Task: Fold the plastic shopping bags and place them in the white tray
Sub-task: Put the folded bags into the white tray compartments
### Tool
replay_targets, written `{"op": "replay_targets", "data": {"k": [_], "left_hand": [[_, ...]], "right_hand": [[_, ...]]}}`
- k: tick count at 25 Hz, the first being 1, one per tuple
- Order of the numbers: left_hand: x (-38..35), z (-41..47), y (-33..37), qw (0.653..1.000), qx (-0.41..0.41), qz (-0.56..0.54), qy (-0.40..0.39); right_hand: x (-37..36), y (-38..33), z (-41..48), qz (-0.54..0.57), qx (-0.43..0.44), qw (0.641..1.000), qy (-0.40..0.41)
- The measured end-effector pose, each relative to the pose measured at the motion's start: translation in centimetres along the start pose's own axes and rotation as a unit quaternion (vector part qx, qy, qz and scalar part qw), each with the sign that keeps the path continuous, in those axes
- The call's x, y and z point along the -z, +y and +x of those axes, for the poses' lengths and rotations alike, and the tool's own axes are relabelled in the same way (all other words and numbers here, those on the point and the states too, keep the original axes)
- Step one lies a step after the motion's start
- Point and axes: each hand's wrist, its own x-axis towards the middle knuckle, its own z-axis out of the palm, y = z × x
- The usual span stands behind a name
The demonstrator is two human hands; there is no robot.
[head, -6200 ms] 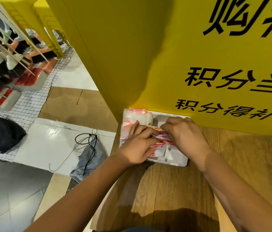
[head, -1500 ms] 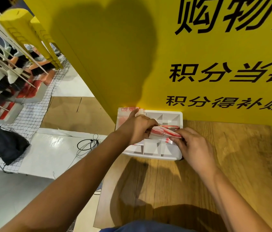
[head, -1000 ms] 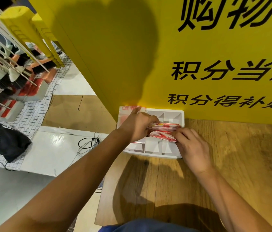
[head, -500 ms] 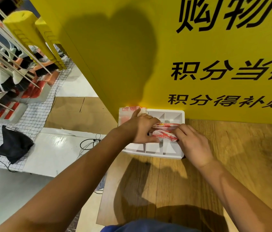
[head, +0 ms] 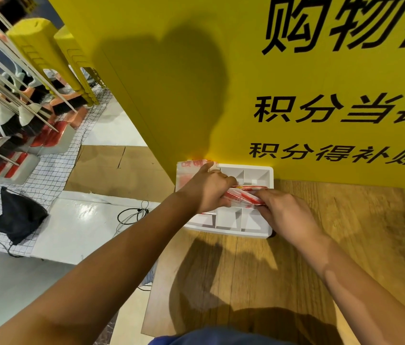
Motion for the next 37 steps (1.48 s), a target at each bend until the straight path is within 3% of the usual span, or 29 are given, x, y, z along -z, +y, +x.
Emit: {"op": "replay_targets", "data": {"k": [6,11,15,20,29,33,37], "left_hand": [[-0.2,0.0,0.8,1.0,0.017,0.008,0.02],[0.6,-0.1,0.8,0.997,0.033,-0.064,-0.041],[0.5,0.0,0.6,0.985,0.064,-0.143,-0.066],[1.3,0.4,0.3,0.98,0.074,-0.162,-0.092],[-0.1,1.0,1.6,0.987,0.109,-0.113,-0.041],[0.4,-0.6,0.9,0.985,0.104,-0.131,0.04],[0.2,-0.5,0.2,0.984,0.106,-0.099,0.099]], "right_hand": [[0.1,-1.1,0.8,-0.07,-0.053,0.996,-0.035],[-0.5,-1.3,1.4,-0.141,-0.081,0.983,-0.09],[0.5,-2.1,-0.3,-0.005,-0.06,0.998,-0.035],[0.4,-2.5,-1.3,-0.011,-0.048,0.998,0.049],[-0.4,-2.4,0.0,-0.037,-0.026,0.998,0.048],[0.0,-1.8,-0.9,0.008,-0.042,0.998,0.042],[0.7,-1.1,0.0,0.08,-0.085,0.984,0.136]]}}
